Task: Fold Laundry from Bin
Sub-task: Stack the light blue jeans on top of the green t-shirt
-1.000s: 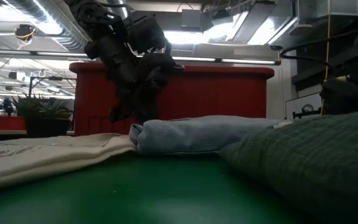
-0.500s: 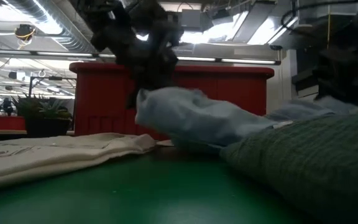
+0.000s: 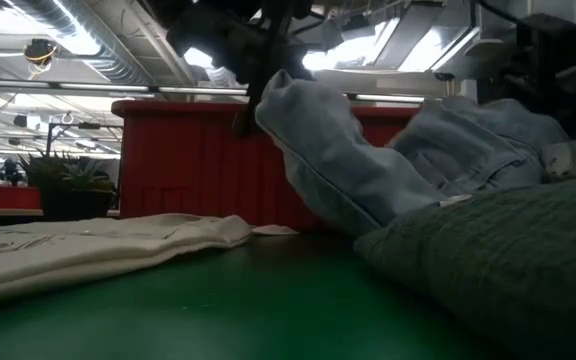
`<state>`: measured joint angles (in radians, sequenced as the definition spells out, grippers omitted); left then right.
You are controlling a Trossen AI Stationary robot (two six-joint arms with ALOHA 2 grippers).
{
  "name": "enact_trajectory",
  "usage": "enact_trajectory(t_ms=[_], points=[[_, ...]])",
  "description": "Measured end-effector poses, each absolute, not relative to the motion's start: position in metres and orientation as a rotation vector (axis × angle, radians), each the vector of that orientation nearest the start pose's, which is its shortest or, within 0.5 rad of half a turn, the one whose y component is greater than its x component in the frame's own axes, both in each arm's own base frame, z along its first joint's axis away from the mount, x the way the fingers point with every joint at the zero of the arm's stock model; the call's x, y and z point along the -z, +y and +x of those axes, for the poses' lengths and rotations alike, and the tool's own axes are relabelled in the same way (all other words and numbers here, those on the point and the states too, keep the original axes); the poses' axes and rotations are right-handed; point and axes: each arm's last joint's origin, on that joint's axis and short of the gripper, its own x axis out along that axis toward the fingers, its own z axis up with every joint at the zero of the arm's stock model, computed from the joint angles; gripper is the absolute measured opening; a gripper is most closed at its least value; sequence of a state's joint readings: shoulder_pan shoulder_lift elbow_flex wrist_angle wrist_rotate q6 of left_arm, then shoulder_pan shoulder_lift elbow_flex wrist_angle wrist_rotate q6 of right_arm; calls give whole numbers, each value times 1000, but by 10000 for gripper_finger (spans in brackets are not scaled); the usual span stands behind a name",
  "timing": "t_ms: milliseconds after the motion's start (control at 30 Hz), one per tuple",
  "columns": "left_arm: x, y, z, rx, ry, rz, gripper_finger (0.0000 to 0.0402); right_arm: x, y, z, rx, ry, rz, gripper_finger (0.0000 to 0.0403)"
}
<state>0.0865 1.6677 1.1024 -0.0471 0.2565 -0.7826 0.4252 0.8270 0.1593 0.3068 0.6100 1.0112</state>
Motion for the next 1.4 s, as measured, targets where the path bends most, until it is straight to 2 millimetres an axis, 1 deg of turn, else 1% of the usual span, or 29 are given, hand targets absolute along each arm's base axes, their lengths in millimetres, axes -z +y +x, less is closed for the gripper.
enact_trajectory(t_ms=[133, 233, 367, 567, 767, 933, 1133, 1233, 1400], points=[[-233, 22, 364, -76, 632, -873, 0, -167, 50, 151, 289, 138, 835, 16], [-238, 19, 367, -58, 585, -904, 0, -174, 51, 153, 257, 82, 848, 20], [-245, 15, 371, -24, 517, -942, 0, -181, 51, 154, 226, 26, 861, 14], [-251, 4, 374, 22, 472, -984, 0, -187, 54, 155, 129, 9, 899, 19], [-259, -13, 376, 80, 416, -1027, 0, -209, 60, 162, 27, 11, 898, 14], [-263, -30, 377, 109, 382, -1048, 0, -226, 65, 168, -48, 81, 888, 18], [-264, -50, 375, 106, 379, -1054, 0, -250, 70, 172, -95, 183, 865, 15], [-264, -60, 374, 97, 374, -1046, 0, -260, 72, 172, -94, 268, 859, 17], [-263, -74, 371, 76, 364, -1033, 0, -274, 84, 169, -106, 363, 845, 14]])
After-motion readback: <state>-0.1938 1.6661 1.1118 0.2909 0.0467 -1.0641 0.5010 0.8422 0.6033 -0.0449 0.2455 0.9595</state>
